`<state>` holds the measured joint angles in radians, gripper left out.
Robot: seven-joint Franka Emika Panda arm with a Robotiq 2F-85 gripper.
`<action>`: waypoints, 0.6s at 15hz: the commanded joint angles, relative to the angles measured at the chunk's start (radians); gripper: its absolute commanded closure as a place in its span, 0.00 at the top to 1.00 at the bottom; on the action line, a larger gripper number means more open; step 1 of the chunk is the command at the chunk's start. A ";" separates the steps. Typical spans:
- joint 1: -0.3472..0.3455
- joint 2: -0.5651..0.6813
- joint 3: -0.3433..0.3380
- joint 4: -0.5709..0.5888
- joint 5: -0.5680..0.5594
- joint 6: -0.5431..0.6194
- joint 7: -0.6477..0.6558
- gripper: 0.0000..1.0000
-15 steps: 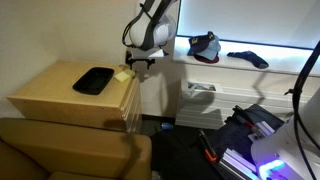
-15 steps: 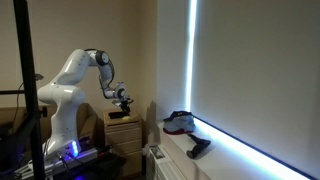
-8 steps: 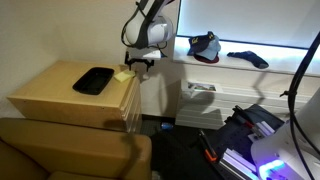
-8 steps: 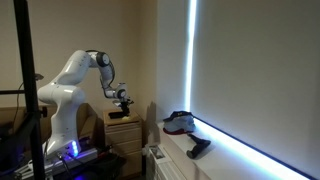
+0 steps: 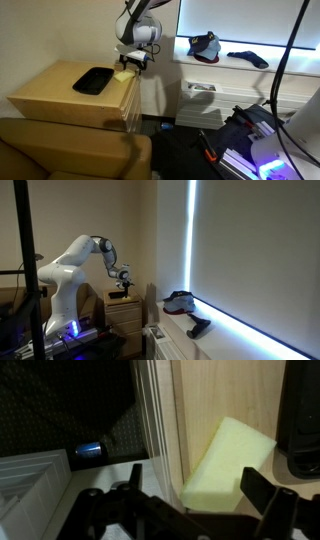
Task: Put the sponge on the tray.
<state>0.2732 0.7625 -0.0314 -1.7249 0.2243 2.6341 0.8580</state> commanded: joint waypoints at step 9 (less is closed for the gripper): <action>-0.034 0.177 0.024 0.200 0.113 0.066 0.277 1.00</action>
<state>0.2685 0.8598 -0.0330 -1.6303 0.2875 2.6736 1.0605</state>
